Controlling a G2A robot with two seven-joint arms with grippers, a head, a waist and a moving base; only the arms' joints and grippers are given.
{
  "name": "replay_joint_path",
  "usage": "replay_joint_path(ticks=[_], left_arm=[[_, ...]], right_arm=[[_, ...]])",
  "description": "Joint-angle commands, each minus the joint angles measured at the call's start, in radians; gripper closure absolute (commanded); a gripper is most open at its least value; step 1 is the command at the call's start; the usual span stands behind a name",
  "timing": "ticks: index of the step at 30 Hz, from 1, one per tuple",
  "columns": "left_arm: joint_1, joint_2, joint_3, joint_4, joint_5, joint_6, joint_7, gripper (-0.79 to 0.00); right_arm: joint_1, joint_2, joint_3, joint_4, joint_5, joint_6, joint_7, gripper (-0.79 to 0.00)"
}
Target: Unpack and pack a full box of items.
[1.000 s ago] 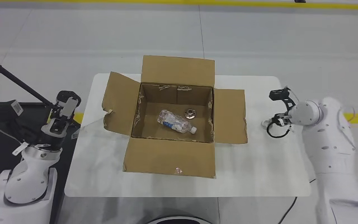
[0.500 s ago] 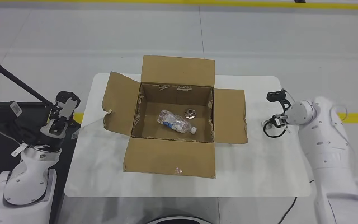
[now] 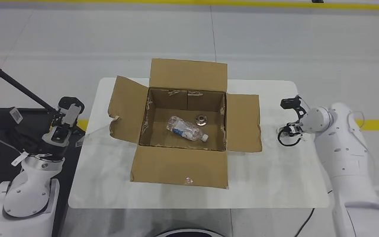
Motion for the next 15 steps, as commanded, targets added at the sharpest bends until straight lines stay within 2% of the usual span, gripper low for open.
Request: replay_joint_path(ticks=[1,6,9,12,15], left_arm=[[0.001,0.000,-0.001,0.000,0.001,0.000,-0.002,-0.785],[0.001,0.000,-0.001,-0.001,0.001,-0.001,-0.005,-0.785],[0.000,0.000,-0.001,-0.003,0.001,-0.001,-0.007,-0.785],[-0.001,0.000,0.000,-0.005,0.003,-0.001,-0.008,-0.785],[-0.002,0.000,0.001,-0.004,0.001,-0.002,-0.008,-0.785]], right_arm=[[0.003,0.000,-0.002,0.007,0.005,-0.002,-0.002,0.000],[0.007,0.005,0.005,-0.009,0.005,0.004,-0.023,0.000],[-0.004,0.014,0.025,-0.087,0.007,0.010,-0.032,0.000],[-0.045,0.028,0.064,-0.248,0.013,0.024,-0.028,0.000],[-0.120,0.041,0.103,-0.490,0.019,0.057,-0.009,0.000]])
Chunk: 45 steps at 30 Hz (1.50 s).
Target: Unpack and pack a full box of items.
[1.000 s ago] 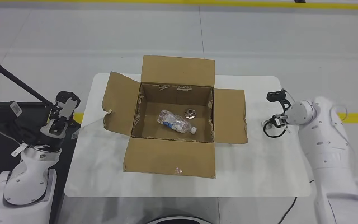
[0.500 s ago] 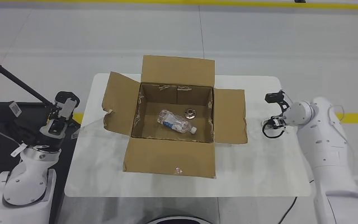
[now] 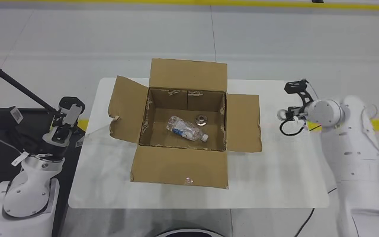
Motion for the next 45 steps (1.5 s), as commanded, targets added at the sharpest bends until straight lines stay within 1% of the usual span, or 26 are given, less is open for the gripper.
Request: replay_joint_path(ticks=[1,4,7,10,13,18,23,28,36,41,45], left_arm=[[0.000,0.000,0.000,0.002,-0.001,0.000,0.002,-0.785],[0.003,-0.001,0.000,0.007,-0.005,-0.002,0.010,-0.785],[0.008,-0.002,-0.005,0.013,-0.012,-0.005,0.022,-0.785],[0.016,-0.003,-0.013,0.016,-0.020,-0.008,0.033,-0.785],[0.023,-0.004,-0.023,0.019,-0.027,-0.012,0.044,-0.785],[0.030,-0.005,-0.035,0.024,-0.037,-0.016,0.051,-0.785],[0.032,-0.006,-0.043,0.029,-0.047,-0.019,0.051,-0.785],[0.028,-0.006,-0.045,0.039,-0.051,-0.021,0.048,-0.785],[0.017,-0.006,-0.046,0.047,-0.059,-0.021,0.040,-0.785],[0.014,-0.006,-0.054,0.056,-0.067,-0.023,0.038,-0.785],[0.012,-0.006,-0.057,0.056,-0.069,-0.020,0.034,-0.785]], right_arm=[[-0.057,0.006,0.022,-0.199,0.002,0.029,0.010,0.000],[-0.134,0.011,0.027,-0.435,0.014,0.047,0.020,0.000],[-0.160,0.007,-0.020,-0.574,0.006,0.052,0.017,0.000],[-0.141,-0.004,-0.101,-0.632,0.004,0.049,-0.003,0.000],[-0.098,-0.020,-0.192,-0.636,-0.006,0.052,-0.025,0.000],[-0.004,-0.055,-0.349,-0.573,0.007,0.053,-0.036,0.000],[0.096,-0.100,-0.494,-0.433,0.048,0.030,-0.028,0.000],[0.165,-0.145,-0.603,-0.312,0.079,0.016,-0.048,0.000],[0.227,-0.212,-0.740,-0.146,0.014,0.064,-0.054,0.000],[0.245,-0.245,-0.794,-0.055,-0.022,0.050,-0.067,0.000],[0.249,-0.267,-0.816,0.000,-0.038,0.041,-0.088,0.000]])
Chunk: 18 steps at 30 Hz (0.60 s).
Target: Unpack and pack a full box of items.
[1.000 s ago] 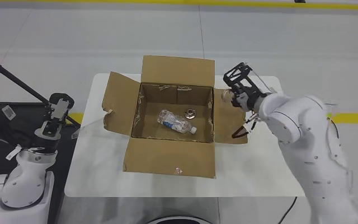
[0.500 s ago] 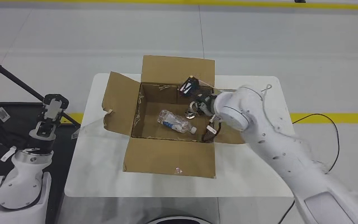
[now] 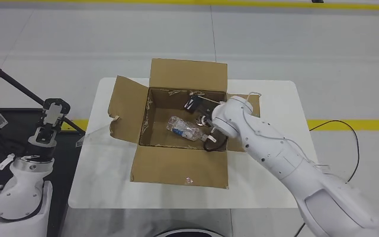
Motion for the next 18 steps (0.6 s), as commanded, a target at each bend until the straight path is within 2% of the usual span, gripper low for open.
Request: replay_joint_path(ticks=[1,14,18], left_arm=[[-0.001,0.000,0.000,-0.001,0.001,0.004,-0.001,-0.785],[-0.005,-0.001,0.005,-0.009,0.012,0.007,-0.008,-0.785],[-0.005,-0.003,0.001,-0.012,0.009,0.004,0.012,-0.785]], right_arm=[[0.002,-0.009,-0.007,0.022,-0.004,-0.010,-0.009,0.000],[0.002,-0.044,-0.021,0.078,-0.047,-0.070,-0.008,0.000],[0.001,-0.053,-0.021,0.084,-0.057,-0.082,0.004,-0.166]])
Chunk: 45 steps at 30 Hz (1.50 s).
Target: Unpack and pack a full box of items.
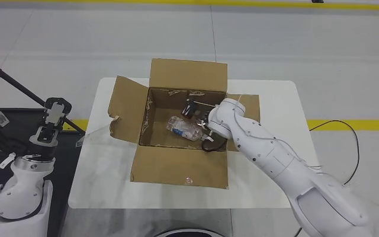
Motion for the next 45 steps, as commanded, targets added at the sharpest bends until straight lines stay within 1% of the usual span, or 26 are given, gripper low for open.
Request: replay_joint_path(ticks=[1,6,11,14,17,19,20,21,22,23,28,31,33,35,45], left_arm=[[0.001,-0.002,-0.001,-0.001,-0.005,-0.005,0.018,-0.785],[-0.001,-0.002,-0.005,-0.004,-0.013,-0.015,0.023,-0.785],[-0.004,0.000,-0.010,0.012,0.013,-0.001,-0.011,-0.785],[-0.007,0.003,-0.009,0.027,0.043,0.009,-0.042,-0.785],[-0.011,0.005,0.001,0.045,0.093,0.006,-0.068,-0.785],[-0.014,0.007,0.017,0.058,0.097,-0.005,-0.094,-0.785],[-0.016,0.008,0.022,0.063,0.104,-0.013,-0.108,-0.785],[-0.017,0.009,0.028,0.067,0.107,-0.022,-0.122,-0.785],[-0.018,0.011,0.037,0.070,0.109,-0.036,-0.143,-0.785],[-0.019,0.013,0.044,0.074,0.115,-0.052,-0.168,-0.785],[-0.038,0.019,0.084,0.101,0.140,-0.097,-0.236,-0.785],[-0.049,0.021,0.108,0.107,0.149,-0.107,-0.253,-0.785],[-0.056,0.022,0.119,0.105,0.154,-0.103,-0.250,-0.785],[-0.059,0.023,0.124,0.102,0.155,-0.099,-0.248,-0.785],[-0.064,0.030,0.158,0.080,0.169,-0.107,-0.274,-0.785]], right_arm=[[-0.001,-0.004,0.001,0.002,-0.003,-0.004,0.007,-0.200],[-0.003,-0.011,0.010,-0.001,-0.018,-0.009,0.018,-0.234],[-0.011,-0.009,0.033,-0.030,-0.042,-0.002,0.027,-0.256],[-0.024,-0.001,0.063,-0.077,-0.052,0.008,0.026,-0.280],[-0.050,0.017,0.114,-0.157,-0.069,0.032,0.027,-0.305],[-0.076,0.034,0.164,-0.226,-0.073,0.039,0.031,-0.376],[-0.093,0.044,0.192,-0.267,-0.075,0.041,0.030,-0.533],[-0.113,0.054,0.222,-0.310,-0.073,0.039,0.030,-0.662],[-0.135,0.065,0.255,-0.355,-0.076,0.038,0.028,-0.742],[-0.160,0.076,0.290,-0.403,-0.078,0.039,0.022,-0.785],[-0.304,0.121,0.453,-0.633,-0.077,0.030,-0.016,-0.785],[-0.382,0.138,0.529,-0.734,-0.069,0.015,-0.045,-0.785],[-0.424,0.149,0.560,-0.781,-0.092,-0.008,-0.044,-0.785],[-0.446,0.154,0.569,-0.802,-0.120,-0.025,-0.031,-0.785],[-0.446,0.154,0.569,-0.802,-0.120,-0.025,-0.031,-0.785]])
